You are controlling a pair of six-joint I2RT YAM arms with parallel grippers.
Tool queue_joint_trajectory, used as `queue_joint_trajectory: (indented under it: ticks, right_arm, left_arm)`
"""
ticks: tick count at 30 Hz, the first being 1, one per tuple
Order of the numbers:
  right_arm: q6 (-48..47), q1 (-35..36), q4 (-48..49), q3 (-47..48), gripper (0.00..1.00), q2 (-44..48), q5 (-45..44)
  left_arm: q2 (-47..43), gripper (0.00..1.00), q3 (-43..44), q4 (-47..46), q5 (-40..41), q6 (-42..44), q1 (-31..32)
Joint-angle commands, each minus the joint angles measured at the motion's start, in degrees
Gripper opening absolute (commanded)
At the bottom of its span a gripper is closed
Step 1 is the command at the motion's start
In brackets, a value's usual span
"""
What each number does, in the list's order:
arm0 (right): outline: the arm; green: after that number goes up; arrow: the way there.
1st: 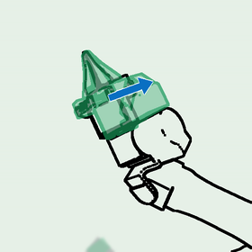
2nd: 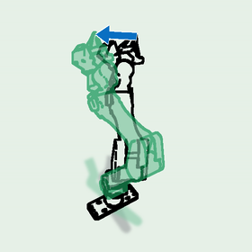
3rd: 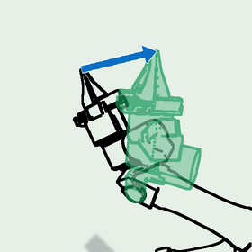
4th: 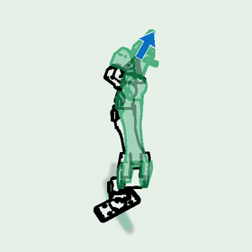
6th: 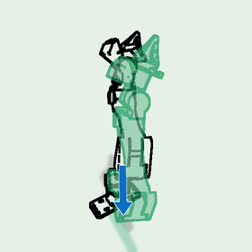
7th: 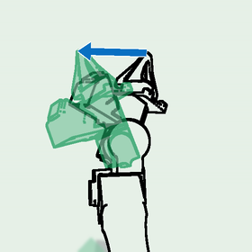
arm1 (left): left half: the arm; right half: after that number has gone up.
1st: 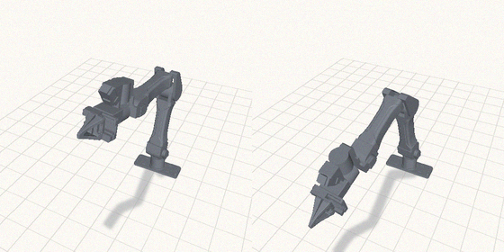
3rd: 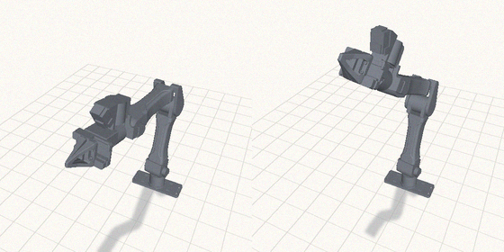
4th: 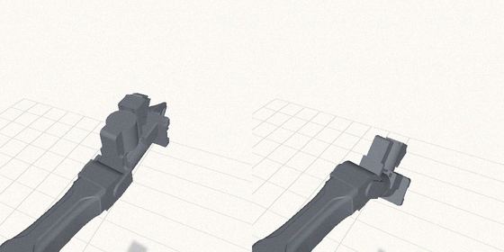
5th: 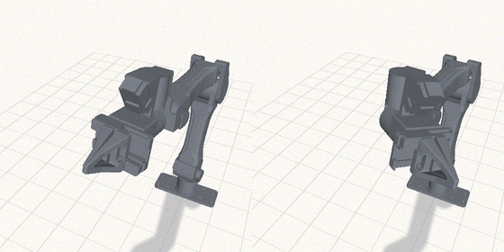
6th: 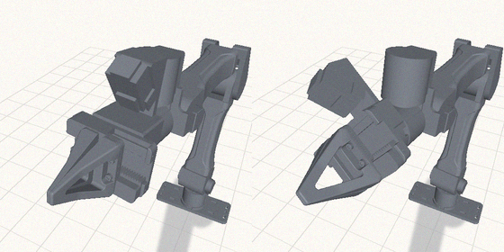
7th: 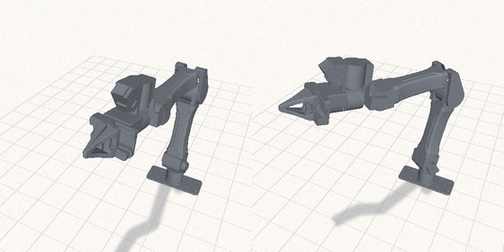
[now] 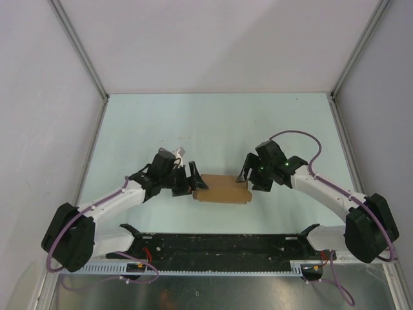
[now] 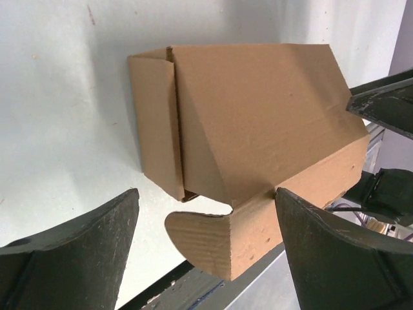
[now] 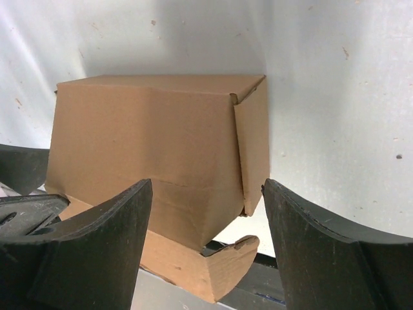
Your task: Fold the paper box
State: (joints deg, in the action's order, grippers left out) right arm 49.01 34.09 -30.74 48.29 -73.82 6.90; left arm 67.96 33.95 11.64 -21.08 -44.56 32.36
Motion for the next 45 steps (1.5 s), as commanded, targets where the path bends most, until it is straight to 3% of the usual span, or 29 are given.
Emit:
queue_joint_trajectory:
  ticks: [1,45]
  right_arm:
    - [-0.9,1.1,-1.3,-0.6,0.75,2.7,-4.0]
    - [-0.9,8.1,-3.2,-3.0,0.75,-1.9,-16.3]
  left_arm:
    - [-2.4,0.91,-2.1,-1.3,1.7,0.8,0.2]
    - [1.4,0.9,-8.2,-4.5,7.4,0.4,0.8]
